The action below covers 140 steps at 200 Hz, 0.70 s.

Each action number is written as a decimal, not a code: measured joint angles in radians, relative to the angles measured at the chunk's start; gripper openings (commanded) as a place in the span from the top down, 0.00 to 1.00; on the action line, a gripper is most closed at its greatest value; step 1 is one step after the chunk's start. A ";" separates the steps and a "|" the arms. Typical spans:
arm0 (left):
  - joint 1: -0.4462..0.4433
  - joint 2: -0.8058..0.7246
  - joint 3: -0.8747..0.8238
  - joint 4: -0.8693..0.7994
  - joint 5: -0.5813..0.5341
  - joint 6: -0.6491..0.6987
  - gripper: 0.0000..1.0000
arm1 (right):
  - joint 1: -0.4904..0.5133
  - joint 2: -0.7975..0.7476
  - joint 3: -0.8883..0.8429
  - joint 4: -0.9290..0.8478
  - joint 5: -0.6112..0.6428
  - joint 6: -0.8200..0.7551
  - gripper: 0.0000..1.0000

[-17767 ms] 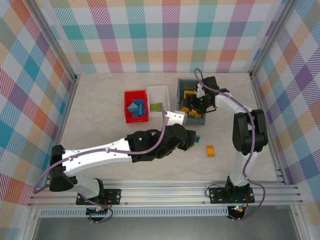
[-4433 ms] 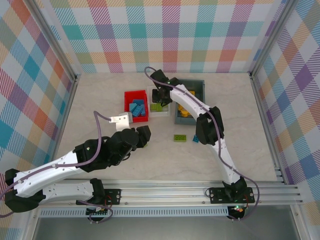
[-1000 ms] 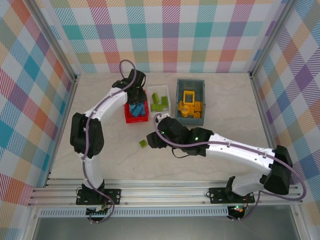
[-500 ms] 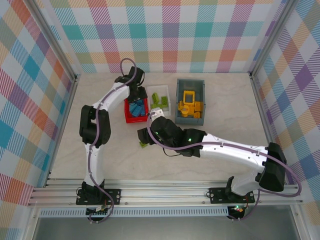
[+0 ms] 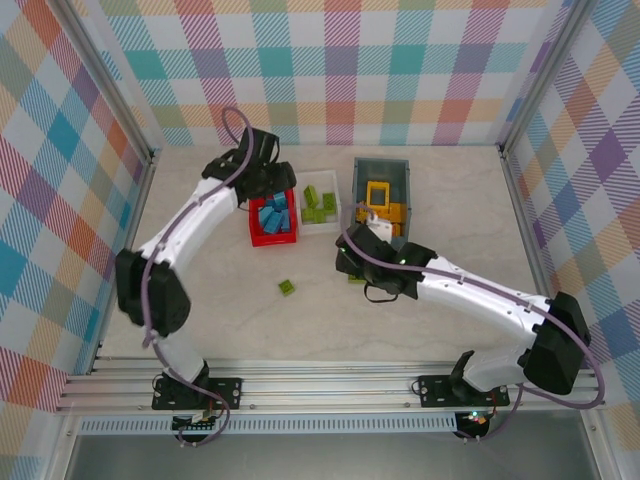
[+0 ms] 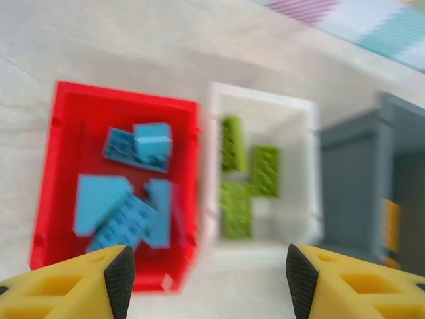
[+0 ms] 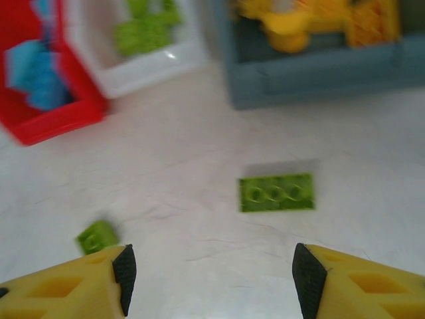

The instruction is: Sort the legos into containers by color

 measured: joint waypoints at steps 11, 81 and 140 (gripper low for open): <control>-0.071 -0.104 -0.088 0.041 -0.011 -0.011 0.37 | -0.026 0.013 -0.022 -0.032 -0.018 0.085 0.30; -0.613 -0.577 -0.666 0.243 -0.240 -0.091 0.37 | -0.201 0.250 -0.005 -0.020 -0.233 0.445 0.22; -0.764 -0.736 -0.785 0.250 -0.433 -0.167 0.37 | -0.256 0.356 0.006 0.030 -0.373 0.631 0.22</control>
